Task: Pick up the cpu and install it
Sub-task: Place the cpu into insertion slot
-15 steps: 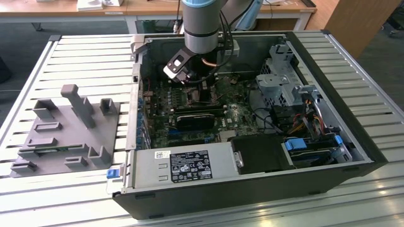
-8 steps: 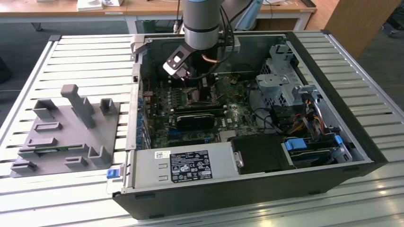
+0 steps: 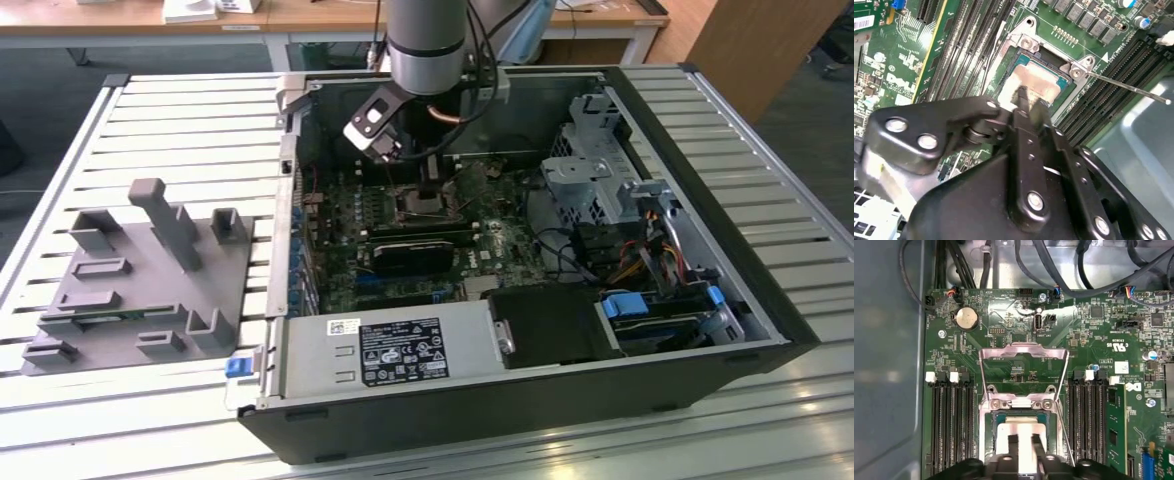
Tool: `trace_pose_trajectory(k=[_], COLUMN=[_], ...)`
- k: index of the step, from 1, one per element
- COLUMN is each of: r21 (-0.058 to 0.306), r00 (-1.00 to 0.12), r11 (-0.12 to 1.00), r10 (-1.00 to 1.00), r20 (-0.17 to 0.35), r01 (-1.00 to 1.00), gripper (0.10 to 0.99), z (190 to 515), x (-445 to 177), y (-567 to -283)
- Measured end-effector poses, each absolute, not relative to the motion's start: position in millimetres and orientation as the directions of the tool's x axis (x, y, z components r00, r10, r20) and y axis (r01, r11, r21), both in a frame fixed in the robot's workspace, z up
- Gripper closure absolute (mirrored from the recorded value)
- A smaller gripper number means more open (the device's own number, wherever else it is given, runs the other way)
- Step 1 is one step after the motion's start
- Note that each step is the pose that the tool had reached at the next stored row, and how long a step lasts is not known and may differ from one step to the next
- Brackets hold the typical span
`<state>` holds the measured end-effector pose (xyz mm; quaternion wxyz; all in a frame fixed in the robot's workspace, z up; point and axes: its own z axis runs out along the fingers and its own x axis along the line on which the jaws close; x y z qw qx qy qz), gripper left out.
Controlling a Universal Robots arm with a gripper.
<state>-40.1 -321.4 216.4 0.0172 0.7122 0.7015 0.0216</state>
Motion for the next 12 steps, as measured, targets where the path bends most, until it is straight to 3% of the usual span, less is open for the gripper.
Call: trace_pose_trajectory(k=[1, 3, 12], r21=[0.055, 0.055, 0.054], r00=[0.015, 0.015, 0.015], r11=[-0.015, -0.015, -0.015], r10=[1.0, 1.0, 1.0], r20=[0.007, 0.006, 0.006], r01=[0.998, 0.998, 0.998], gripper=[0.855, 0.973, 0.98], z=[217, 219, 230], x=[-40, -40, -40], y=[-321, -321, -321])
